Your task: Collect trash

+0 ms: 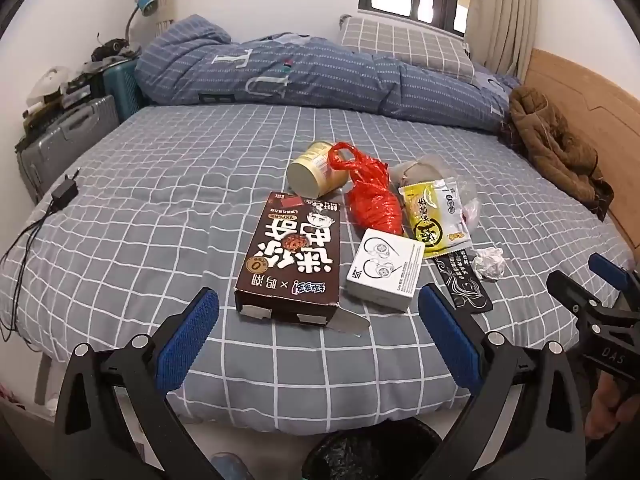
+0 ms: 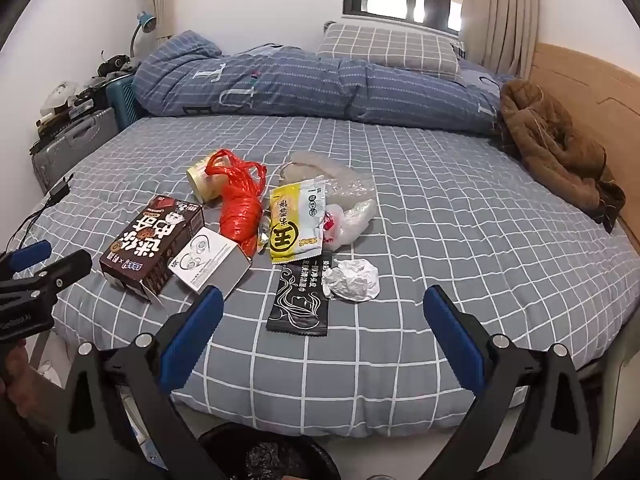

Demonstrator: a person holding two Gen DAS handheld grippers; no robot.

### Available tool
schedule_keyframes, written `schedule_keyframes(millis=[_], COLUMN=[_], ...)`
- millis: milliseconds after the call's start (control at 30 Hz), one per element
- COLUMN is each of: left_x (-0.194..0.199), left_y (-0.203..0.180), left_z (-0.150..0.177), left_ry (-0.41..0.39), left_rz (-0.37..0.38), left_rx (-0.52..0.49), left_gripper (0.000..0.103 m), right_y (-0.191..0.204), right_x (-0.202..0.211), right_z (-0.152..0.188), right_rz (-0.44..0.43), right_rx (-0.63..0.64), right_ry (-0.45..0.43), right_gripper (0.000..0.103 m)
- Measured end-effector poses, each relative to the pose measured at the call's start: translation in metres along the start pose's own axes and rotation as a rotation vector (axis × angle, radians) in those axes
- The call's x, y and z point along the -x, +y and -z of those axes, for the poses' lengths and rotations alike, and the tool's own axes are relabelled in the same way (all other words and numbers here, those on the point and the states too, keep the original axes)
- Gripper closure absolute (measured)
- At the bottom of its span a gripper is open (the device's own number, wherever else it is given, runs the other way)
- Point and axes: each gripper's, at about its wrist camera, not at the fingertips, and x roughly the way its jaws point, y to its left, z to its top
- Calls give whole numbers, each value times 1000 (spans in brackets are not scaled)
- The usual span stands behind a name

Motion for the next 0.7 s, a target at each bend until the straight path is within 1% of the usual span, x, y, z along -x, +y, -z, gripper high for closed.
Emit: schedule_keyframes(millis=[700], left_x=[-8], left_y=[0], left_z=[-1], left_ry=[18], left_rz=[-13], left_rx=[-11], left_gripper=[6], right_y=[-4], right_x=[0], right_z=[-1], right_rz=[5], right_rx=[-12], right_ry=[-4], right_gripper=[7])
